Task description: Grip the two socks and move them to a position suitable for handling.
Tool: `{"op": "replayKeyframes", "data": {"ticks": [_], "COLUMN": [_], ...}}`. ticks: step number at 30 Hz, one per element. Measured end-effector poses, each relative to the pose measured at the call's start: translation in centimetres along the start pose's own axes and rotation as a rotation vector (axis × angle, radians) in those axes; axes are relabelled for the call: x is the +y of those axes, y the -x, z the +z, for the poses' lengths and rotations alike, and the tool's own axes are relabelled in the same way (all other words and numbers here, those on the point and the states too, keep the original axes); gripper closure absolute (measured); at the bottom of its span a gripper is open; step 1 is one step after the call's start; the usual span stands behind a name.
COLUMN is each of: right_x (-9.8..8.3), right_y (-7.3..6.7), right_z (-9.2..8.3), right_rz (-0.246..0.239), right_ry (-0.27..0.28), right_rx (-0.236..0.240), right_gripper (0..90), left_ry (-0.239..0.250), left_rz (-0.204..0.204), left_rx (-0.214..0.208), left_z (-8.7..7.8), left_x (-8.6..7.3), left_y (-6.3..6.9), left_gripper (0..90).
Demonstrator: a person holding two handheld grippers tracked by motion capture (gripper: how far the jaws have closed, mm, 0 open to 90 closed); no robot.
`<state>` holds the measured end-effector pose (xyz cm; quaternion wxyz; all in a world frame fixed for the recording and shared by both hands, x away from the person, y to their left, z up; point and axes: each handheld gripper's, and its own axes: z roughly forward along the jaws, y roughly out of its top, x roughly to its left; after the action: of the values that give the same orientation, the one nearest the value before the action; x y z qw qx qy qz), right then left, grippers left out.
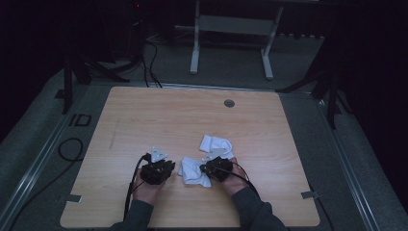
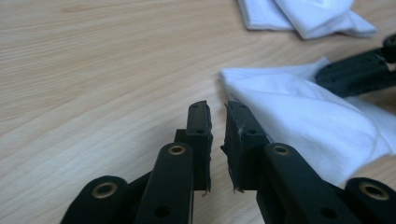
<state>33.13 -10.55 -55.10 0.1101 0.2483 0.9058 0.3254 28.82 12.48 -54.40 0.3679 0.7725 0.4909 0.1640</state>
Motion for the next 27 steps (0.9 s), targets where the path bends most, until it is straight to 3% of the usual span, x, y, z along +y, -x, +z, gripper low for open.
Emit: {"op": "replayKeyframes", "data": {"ticks": [7, 17, 23, 27], "right_x": [0.0, 0.0, 0.0, 0.0], "right_y": [0.0, 0.0, 0.0, 0.0], "right_z": [0.0, 0.0, 0.0, 0.0], "right_rz": [-0.004, -0.005, -0.01, -0.013], "right_ry": [-0.001, 0.0, 0.001, 0.001], "right_rx": [0.001, 0.002, 0.003, 0.011], "right_gripper": [88.5, 88.6, 89.0, 89.3], "left_ry": [-0.021, -0.038, -0.04, -0.034], "left_rz": [0.059, 0.087, 0.111, 0.1], "left_rx": [-0.007, -0.023, -0.005, 0.016], "left_z": [0.6, 1.4, 1.9, 1.8], "left_x": [0.0, 0.0, 0.1, 0.1], "left_y": [1.2, 2.0, 2.2, 1.9], "left_gripper": [83.3, 89.4, 89.4, 89.3]}}
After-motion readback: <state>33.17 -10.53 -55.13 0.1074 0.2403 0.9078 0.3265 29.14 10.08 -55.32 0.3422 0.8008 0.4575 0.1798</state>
